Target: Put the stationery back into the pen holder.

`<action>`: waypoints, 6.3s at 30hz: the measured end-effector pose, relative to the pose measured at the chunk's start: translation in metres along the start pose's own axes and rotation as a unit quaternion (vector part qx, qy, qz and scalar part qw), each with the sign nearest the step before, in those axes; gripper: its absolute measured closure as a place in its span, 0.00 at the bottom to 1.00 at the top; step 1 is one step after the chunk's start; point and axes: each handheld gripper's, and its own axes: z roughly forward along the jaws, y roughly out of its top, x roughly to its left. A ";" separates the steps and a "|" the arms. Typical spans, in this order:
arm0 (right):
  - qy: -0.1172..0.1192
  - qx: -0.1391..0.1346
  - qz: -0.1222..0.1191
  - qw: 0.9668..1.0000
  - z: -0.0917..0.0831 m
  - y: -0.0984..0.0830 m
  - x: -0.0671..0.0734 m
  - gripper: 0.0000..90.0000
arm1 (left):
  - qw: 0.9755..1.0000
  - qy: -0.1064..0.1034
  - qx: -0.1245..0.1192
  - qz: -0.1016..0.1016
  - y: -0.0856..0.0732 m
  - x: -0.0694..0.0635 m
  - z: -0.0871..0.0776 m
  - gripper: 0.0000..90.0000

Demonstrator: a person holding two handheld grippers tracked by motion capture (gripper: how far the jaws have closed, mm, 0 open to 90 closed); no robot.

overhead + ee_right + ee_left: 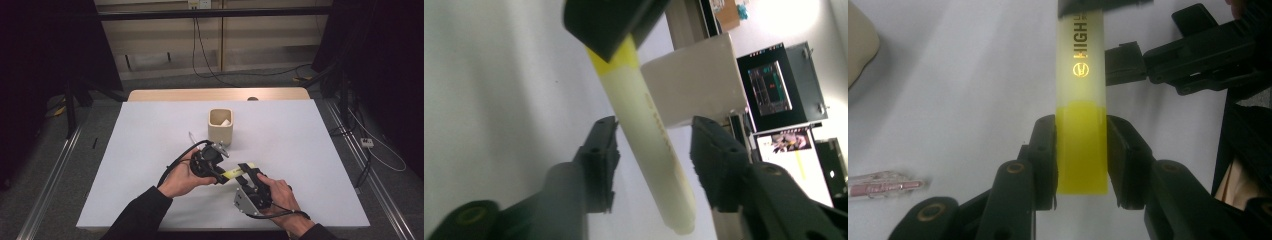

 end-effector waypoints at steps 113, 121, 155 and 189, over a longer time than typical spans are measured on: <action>0.030 -0.135 0.533 0.835 0.103 -0.011 -0.150 0.87 | 0.948 0.180 -0.219 -0.142 -0.158 0.024 -0.036 0.07; 0.038 -0.117 0.540 0.833 0.123 -0.009 -0.144 0.87 | 0.949 0.182 -0.216 -0.141 -0.158 0.024 -0.035 0.07; 0.064 -0.066 0.547 0.832 0.099 -0.034 -0.117 0.18 | 0.950 0.180 -0.216 -0.137 -0.151 0.024 -0.035 0.08; 0.097 -0.013 0.542 0.835 0.013 -0.096 -0.054 0.05 | 0.964 0.130 -0.200 -0.115 -0.111 0.014 -0.030 0.93</action>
